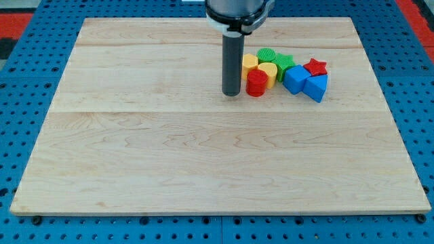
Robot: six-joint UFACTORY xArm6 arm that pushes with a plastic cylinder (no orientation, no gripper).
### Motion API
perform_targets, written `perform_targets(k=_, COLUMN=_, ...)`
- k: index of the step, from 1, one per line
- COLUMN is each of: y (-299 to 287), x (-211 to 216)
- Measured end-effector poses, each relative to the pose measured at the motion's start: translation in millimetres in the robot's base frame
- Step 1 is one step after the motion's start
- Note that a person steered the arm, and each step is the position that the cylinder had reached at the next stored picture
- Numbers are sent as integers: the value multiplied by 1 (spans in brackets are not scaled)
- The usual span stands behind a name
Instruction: Move your arm to the top left side of the yellow hexagon
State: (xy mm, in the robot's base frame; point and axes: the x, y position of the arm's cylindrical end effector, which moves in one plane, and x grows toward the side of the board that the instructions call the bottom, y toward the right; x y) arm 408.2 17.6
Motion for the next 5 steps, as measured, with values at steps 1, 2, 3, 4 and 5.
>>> perform_targets(k=1, y=-16, x=22)
perform_targets(k=2, y=-16, x=26)
perform_targets(k=3, y=15, x=43)
perform_targets(k=4, y=53, x=39)
perform_targets(k=5, y=32, x=38)
